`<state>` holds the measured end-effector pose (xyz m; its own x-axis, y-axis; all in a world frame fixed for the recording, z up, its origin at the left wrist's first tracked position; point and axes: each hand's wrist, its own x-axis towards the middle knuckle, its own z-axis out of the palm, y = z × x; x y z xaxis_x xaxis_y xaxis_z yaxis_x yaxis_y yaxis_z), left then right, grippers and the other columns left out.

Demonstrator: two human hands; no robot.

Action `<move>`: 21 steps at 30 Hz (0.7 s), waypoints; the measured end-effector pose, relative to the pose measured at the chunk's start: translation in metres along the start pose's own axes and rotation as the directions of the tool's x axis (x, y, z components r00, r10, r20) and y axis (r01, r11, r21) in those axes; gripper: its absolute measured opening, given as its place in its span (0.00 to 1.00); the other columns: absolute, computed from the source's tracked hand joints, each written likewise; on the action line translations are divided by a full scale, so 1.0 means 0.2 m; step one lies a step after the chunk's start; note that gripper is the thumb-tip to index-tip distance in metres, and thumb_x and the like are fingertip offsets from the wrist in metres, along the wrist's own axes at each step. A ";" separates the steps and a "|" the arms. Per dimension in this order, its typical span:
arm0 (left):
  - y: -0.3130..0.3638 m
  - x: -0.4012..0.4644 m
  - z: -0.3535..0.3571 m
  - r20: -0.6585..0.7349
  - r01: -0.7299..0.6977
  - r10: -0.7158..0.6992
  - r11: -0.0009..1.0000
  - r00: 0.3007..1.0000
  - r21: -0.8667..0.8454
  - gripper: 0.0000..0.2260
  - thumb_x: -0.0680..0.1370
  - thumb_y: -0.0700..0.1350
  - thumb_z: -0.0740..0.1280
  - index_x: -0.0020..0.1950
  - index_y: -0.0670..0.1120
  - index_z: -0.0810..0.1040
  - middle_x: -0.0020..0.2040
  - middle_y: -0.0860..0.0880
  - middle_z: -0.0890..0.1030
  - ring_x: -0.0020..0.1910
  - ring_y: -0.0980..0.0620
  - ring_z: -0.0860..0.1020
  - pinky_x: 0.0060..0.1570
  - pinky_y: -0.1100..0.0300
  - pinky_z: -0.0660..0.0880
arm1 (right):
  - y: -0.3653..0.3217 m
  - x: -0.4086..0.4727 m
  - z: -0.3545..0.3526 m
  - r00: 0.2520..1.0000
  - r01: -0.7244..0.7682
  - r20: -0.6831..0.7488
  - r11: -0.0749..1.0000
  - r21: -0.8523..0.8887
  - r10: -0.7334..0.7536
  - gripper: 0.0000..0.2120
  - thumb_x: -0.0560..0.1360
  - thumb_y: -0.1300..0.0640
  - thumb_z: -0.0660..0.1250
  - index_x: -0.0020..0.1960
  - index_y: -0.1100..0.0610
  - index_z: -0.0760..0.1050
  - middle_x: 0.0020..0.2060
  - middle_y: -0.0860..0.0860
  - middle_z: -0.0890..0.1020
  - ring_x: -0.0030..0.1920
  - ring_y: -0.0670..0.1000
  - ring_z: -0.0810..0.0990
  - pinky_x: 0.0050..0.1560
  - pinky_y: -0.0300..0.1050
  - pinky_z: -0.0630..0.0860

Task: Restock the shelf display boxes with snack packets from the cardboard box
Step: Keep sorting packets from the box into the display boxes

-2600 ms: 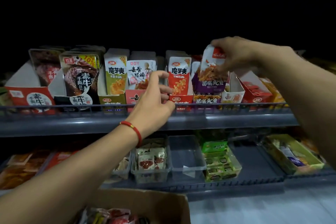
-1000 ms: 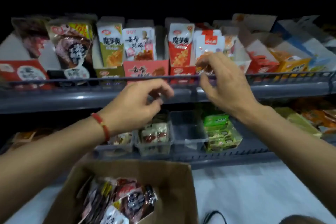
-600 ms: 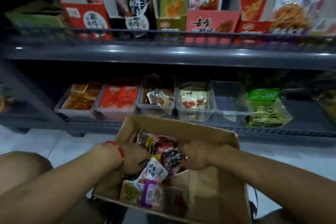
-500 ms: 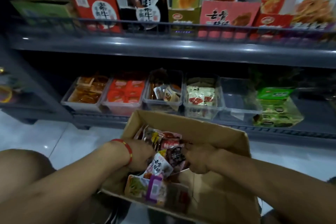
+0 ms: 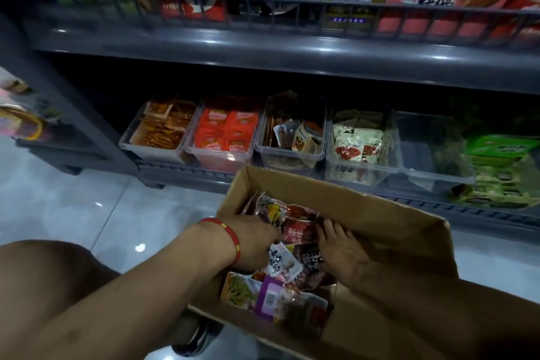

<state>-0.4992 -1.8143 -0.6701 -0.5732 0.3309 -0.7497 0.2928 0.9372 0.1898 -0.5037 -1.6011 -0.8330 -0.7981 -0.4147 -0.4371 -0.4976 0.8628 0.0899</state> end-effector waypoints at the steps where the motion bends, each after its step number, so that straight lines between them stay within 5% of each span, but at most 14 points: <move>1: -0.01 0.02 0.00 -0.003 -0.009 0.009 1.000 1.000 -0.008 0.15 0.83 0.47 0.61 0.71 0.51 0.72 0.67 0.43 0.77 0.65 0.43 0.75 0.59 0.53 0.71 | -0.02 0.00 0.01 1.000 -0.005 -0.006 1.000 0.001 0.005 0.37 0.80 0.49 0.65 0.81 0.61 0.52 0.71 0.60 0.64 0.65 0.60 0.69 0.65 0.56 0.70; 5: -0.01 0.04 -0.01 -0.001 -0.011 0.011 1.000 1.000 -0.024 0.17 0.83 0.47 0.62 0.73 0.53 0.70 0.68 0.45 0.77 0.65 0.44 0.75 0.58 0.54 0.71 | -0.05 -0.01 0.03 0.990 0.140 -0.007 0.987 -0.074 -0.141 0.32 0.84 0.61 0.55 0.82 0.63 0.43 0.81 0.66 0.45 0.69 0.66 0.67 0.67 0.61 0.67; 11: 0.01 0.02 -0.02 0.005 -0.020 0.020 0.999 1.000 -0.030 0.21 0.84 0.48 0.62 0.77 0.54 0.66 0.71 0.45 0.74 0.68 0.44 0.74 0.64 0.52 0.72 | -0.03 0.02 0.03 0.996 0.081 0.043 0.996 -0.043 -0.079 0.42 0.77 0.58 0.69 0.81 0.62 0.47 0.71 0.62 0.66 0.67 0.62 0.69 0.69 0.57 0.67; 15: 0.05 0.01 0.02 0.031 -0.032 0.031 0.999 0.999 0.041 0.23 0.84 0.48 0.61 0.79 0.53 0.63 0.72 0.42 0.72 0.69 0.42 0.72 0.65 0.51 0.71 | -0.02 0.01 0.06 0.983 -0.088 0.166 0.995 0.052 0.078 0.35 0.79 0.57 0.66 0.80 0.60 0.52 0.74 0.58 0.65 0.74 0.60 0.63 0.75 0.58 0.59; 18: 0.10 0.01 0.04 0.090 -0.073 0.070 0.997 0.993 0.028 0.24 0.85 0.47 0.61 0.80 0.51 0.61 0.72 0.41 0.73 0.69 0.41 0.73 0.62 0.53 0.71 | 0.02 -0.01 0.06 0.967 -0.064 0.250 0.997 0.040 0.052 0.45 0.71 0.46 0.77 0.79 0.55 0.57 0.76 0.57 0.62 0.75 0.61 0.59 0.76 0.61 0.56; 21: 0.11 0.02 0.03 0.051 -0.074 0.074 0.997 0.996 0.003 0.23 0.84 0.48 0.62 0.79 0.51 0.64 0.69 0.42 0.76 0.66 0.42 0.75 0.61 0.52 0.72 | 0.08 -0.02 -0.03 0.960 -0.062 0.279 0.984 0.170 0.013 0.37 0.72 0.44 0.75 0.75 0.53 0.66 0.77 0.54 0.62 0.78 0.59 0.57 0.77 0.60 0.53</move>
<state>-0.4905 -1.7925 -0.6722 -0.5103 0.3934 -0.7647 0.3366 0.9097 0.2434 -0.5097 -1.5874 -0.8251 -0.6782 -0.3066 -0.6679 -0.3819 0.9235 -0.0361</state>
